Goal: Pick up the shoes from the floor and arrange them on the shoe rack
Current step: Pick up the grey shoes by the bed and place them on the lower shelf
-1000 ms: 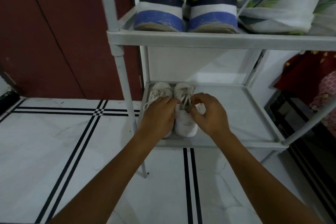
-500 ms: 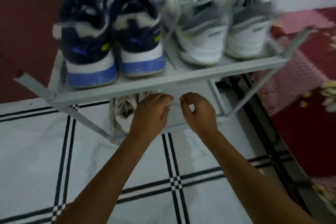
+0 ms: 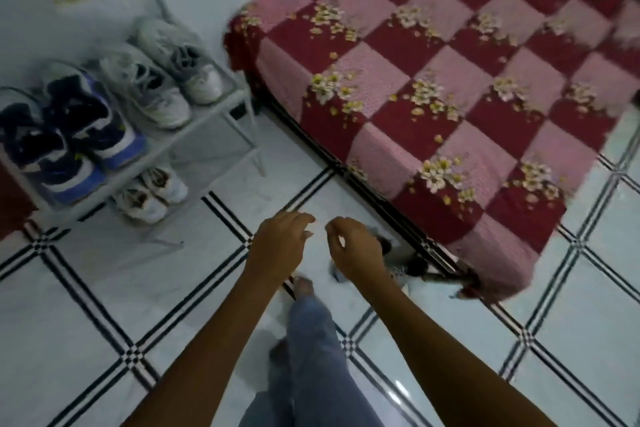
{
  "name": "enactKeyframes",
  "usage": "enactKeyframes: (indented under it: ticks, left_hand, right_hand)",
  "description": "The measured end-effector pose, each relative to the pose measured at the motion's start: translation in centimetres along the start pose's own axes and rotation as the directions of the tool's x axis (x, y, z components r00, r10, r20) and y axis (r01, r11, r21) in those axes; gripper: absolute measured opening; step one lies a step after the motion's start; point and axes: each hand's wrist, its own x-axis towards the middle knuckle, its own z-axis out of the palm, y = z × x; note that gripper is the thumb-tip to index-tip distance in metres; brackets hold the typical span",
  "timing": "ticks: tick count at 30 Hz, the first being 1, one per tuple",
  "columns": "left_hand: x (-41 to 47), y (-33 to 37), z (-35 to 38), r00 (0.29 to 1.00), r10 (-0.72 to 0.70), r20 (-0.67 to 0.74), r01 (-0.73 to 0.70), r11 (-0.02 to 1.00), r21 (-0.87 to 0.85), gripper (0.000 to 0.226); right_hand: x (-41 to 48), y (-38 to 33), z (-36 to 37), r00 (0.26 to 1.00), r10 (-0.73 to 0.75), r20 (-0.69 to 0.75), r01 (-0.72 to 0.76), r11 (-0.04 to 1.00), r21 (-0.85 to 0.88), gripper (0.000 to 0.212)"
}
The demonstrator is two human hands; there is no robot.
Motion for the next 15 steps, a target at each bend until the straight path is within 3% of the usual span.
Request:
enactKeyframes:
  ticks: [7,12,15]
  left_hand:
    - [-2.8,8.1,6.2,0.965,0.182,0.188,-0.187,0.982,0.009,0.015]
    - [-3.8,13.2,12.1,0.916,0.286,0.282,-0.296,0.955,-0.008,0.015]
    - [-4.2,15.4,15.7,0.908,0.273,0.319,-0.286,0.958,-0.007,0.018]
  right_hand:
    - [-12.1,8.5,-4.7,0.954,0.297,-0.044,-0.297,0.955,0.009,0.016]
    - [-16.7,14.4,-6.9,0.918,0.395,-0.043,-0.397,0.916,-0.052,0.014]
    - [-18.4,18.0,-7.9,0.914,0.404,0.021,-0.401,0.911,-0.098,0.018]
